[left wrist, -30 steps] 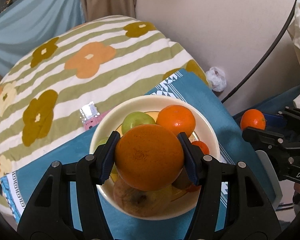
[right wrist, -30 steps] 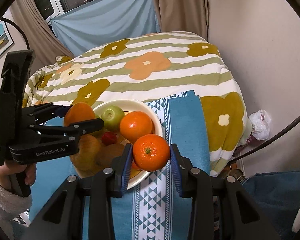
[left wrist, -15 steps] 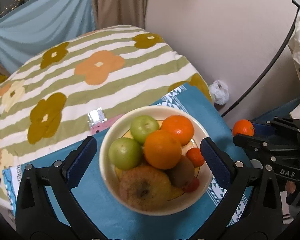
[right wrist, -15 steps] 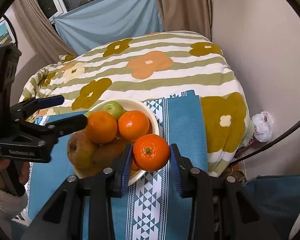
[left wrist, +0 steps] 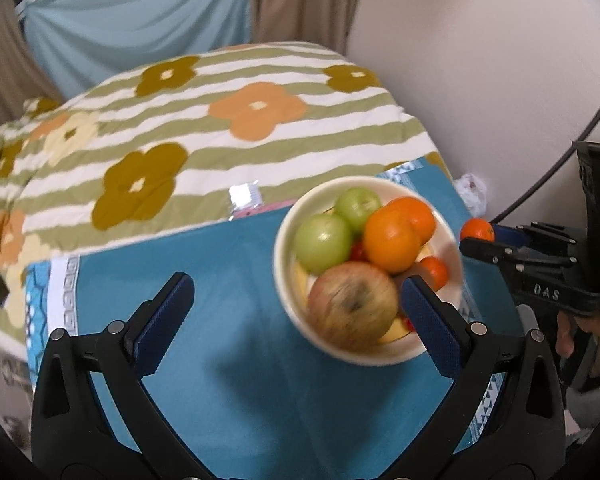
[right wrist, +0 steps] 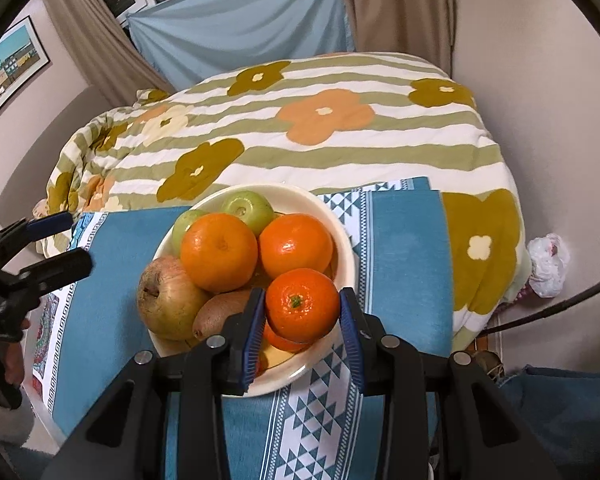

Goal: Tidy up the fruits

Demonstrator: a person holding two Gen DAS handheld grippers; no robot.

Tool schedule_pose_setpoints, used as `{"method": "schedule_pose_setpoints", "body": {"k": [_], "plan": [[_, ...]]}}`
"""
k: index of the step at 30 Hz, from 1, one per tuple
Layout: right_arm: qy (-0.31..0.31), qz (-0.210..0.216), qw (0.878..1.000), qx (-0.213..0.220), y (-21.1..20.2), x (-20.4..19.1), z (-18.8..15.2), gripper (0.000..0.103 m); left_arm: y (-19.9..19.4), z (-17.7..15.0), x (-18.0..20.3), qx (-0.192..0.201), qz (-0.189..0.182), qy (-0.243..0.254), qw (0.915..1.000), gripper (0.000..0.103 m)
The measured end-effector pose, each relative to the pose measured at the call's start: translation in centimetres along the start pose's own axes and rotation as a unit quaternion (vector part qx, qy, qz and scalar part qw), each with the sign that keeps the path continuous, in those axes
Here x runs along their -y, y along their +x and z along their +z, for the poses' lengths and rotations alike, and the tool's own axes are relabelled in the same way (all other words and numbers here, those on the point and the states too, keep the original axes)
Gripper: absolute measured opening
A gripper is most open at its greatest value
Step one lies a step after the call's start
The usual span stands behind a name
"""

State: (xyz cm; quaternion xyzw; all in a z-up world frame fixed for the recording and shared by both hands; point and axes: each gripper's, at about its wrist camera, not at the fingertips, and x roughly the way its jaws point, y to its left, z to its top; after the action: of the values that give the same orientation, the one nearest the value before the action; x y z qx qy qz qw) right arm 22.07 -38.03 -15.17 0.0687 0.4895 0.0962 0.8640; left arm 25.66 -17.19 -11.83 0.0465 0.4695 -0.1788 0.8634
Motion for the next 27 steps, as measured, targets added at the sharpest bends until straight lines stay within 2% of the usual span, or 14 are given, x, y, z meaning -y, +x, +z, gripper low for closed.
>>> {"method": "schedule_pose_setpoints", "body": {"k": [8, 12, 13, 14, 15, 16, 17, 27], "plan": [[-0.001, -0.001, 1.000, -0.018, 2.0, 0.9, 0.0, 0.034, 0.2, -2.8, -2.5, -0.018, 0.021, -0.046, 0.9986, 0.103], [0.015, 0.015, 1.000, -0.020, 2.3, 1.1, 0.1, 0.035, -0.2, -3.8, -3.1, -0.023, 0.030, -0.056, 0.9977, 0.103], [0.017, 0.020, 0.999, -0.022, 2.3, 1.1, 0.1, 0.046, -0.4, -3.9, -3.2, -0.022, 0.031, -0.058, 0.9976, 0.103], [0.019, 0.023, 0.999, -0.024, 2.2, 1.0, 0.1, 0.065, -0.6, -4.1, -3.3, -0.022, 0.031, -0.060, 0.9974, 0.103], [0.020, 0.024, 0.999, -0.022, 2.1, 0.8, 0.0, 0.074, -0.9, -4.4, -3.5, -0.021, 0.032, -0.062, 0.9974, 0.103], [0.021, 0.022, 0.999, -0.019, 1.8, 0.6, -0.1, 0.090, -1.2, -4.5, -3.5, -0.020, 0.034, -0.062, 0.9973, 0.103], [0.021, 0.023, 0.999, -0.017, 1.5, 0.3, -0.2, 0.097, -1.3, -4.5, -3.6, -0.019, 0.035, -0.061, 0.9973, 0.103], [0.020, -0.003, 1.000, 0.022, -3.2, -3.2, -0.7, 0.097, -6.2, -5.1, -4.8, 0.020, 0.038, -0.049, 0.9979, 0.103]]}}
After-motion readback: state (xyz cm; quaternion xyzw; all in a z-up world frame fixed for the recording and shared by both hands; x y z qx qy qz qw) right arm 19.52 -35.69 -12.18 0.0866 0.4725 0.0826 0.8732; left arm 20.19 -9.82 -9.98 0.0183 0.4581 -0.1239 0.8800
